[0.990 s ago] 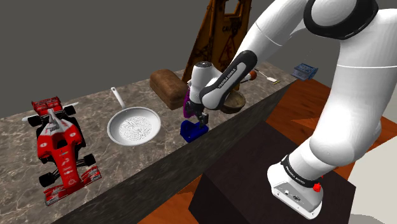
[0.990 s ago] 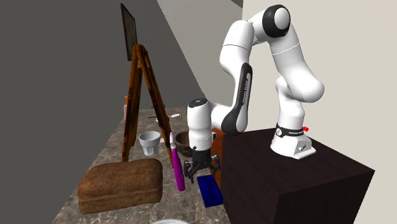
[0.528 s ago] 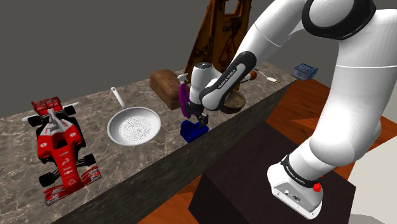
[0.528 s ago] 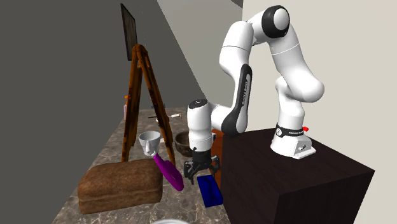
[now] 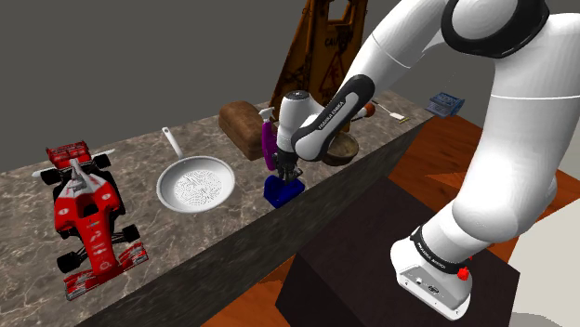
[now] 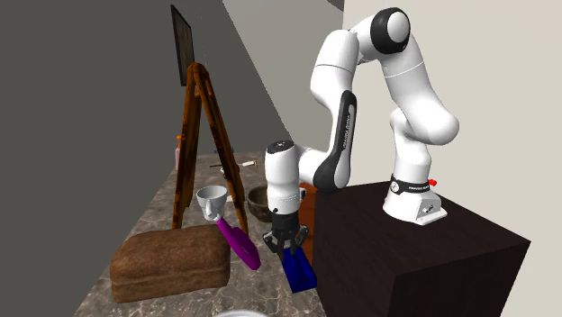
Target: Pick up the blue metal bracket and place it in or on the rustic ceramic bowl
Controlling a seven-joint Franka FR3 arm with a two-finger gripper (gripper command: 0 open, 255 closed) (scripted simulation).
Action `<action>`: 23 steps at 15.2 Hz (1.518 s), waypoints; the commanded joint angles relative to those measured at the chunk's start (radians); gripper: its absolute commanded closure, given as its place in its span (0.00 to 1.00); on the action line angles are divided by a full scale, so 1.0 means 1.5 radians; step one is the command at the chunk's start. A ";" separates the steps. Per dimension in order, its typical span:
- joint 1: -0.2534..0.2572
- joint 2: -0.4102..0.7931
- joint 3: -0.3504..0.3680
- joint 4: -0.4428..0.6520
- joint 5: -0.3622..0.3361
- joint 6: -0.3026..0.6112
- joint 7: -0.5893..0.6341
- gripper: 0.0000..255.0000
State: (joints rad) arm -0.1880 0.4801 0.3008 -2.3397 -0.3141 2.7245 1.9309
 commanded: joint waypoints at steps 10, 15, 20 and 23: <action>-0.032 -0.074 0.042 -0.018 0.047 -0.055 -0.033 1.00; -0.049 -0.120 0.066 -0.024 0.081 -0.092 -0.057 1.00; -0.062 -0.165 0.084 -0.026 0.116 -0.131 -0.081 1.00; -0.068 -0.192 0.093 -0.025 0.136 -0.155 -0.095 1.00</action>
State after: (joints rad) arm -0.2856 0.2078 0.4357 -2.3774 -0.1213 2.5047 1.7980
